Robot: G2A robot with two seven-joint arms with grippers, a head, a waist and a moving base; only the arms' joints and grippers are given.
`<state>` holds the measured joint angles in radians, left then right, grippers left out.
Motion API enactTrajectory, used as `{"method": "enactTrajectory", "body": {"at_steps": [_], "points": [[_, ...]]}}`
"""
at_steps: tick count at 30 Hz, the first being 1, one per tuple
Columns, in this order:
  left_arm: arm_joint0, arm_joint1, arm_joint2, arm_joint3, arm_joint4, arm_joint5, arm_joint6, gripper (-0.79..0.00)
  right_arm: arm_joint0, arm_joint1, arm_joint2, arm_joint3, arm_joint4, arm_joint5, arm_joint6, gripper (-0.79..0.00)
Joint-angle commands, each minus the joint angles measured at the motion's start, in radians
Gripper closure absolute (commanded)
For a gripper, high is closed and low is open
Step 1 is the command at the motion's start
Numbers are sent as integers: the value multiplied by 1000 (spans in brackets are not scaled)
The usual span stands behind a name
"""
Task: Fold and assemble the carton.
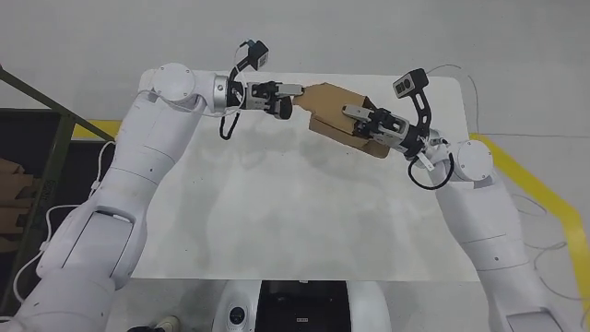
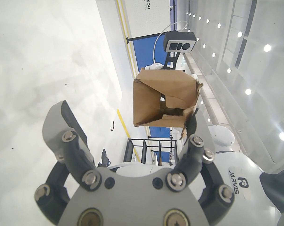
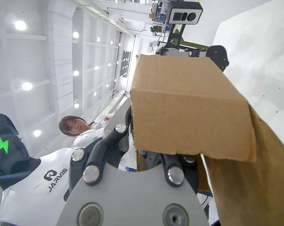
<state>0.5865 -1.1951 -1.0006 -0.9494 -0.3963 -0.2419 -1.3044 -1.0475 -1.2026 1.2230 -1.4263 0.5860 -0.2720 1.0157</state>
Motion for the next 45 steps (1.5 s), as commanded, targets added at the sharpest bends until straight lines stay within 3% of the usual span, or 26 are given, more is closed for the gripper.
{"method": "enactTrajectory", "body": {"at_steps": [1,16,45], "points": [[-3,-2,7,4,-2,4,-3,-785,-2,0,0,-3,10,4,5,0],[-18,-28,76,31,-7,-2,-39,-785,-4,1,2,-7,53,29,20,0],[-35,-36,77,42,-15,-21,-48,-785,-7,3,0,-6,28,37,12,0]]}}
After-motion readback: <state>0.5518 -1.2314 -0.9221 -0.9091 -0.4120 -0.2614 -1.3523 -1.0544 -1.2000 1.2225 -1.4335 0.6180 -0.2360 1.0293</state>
